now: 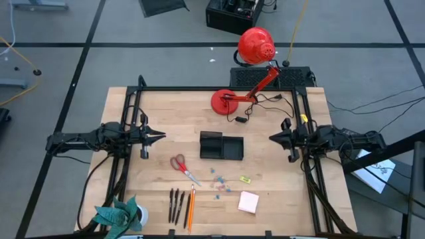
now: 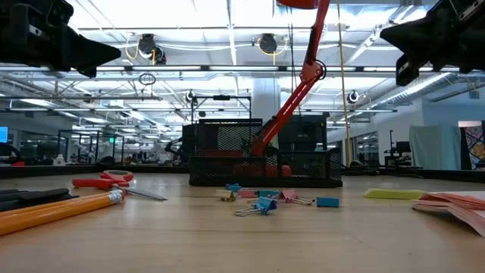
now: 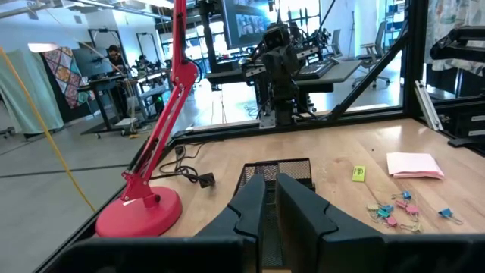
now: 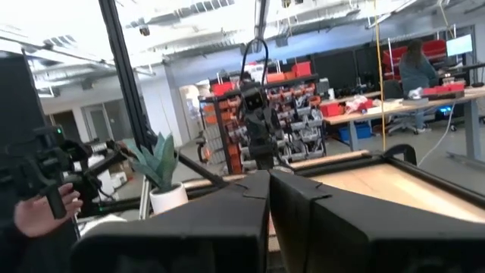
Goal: Pick and place office supplies into organizer
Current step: Put the pink sticky notes into the mesh desk organizer
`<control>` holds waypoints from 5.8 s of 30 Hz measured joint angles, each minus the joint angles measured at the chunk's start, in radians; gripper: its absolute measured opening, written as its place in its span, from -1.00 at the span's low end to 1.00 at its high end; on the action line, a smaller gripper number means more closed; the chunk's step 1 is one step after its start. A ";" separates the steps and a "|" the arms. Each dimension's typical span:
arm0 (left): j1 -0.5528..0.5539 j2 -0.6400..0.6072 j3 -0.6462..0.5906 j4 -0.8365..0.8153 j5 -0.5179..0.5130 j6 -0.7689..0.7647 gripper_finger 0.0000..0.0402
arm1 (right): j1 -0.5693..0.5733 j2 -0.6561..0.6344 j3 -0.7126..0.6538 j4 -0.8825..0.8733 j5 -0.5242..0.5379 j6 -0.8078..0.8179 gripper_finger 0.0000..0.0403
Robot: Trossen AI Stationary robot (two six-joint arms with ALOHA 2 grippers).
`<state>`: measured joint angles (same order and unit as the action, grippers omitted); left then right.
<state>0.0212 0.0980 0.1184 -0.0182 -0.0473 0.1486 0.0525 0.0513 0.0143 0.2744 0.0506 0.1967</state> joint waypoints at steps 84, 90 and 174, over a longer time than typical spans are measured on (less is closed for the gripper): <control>0.000 0.000 0.000 0.109 -0.006 -0.102 -0.79 | 0.833 2.023 1.720 -1.073 0.528 0.749 -0.50; 0.000 0.000 0.000 0.101 -0.006 -0.103 -0.79 | 0.850 2.129 1.901 -1.589 0.409 0.988 -0.64; 0.000 0.000 0.000 0.009 -0.007 -0.087 -0.79 | 0.778 2.191 1.625 -1.347 0.284 0.904 -0.95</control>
<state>0.0209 0.0982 0.1184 -0.0090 -0.0540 0.0612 0.8303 2.2424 1.6390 -1.0729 0.3349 1.1002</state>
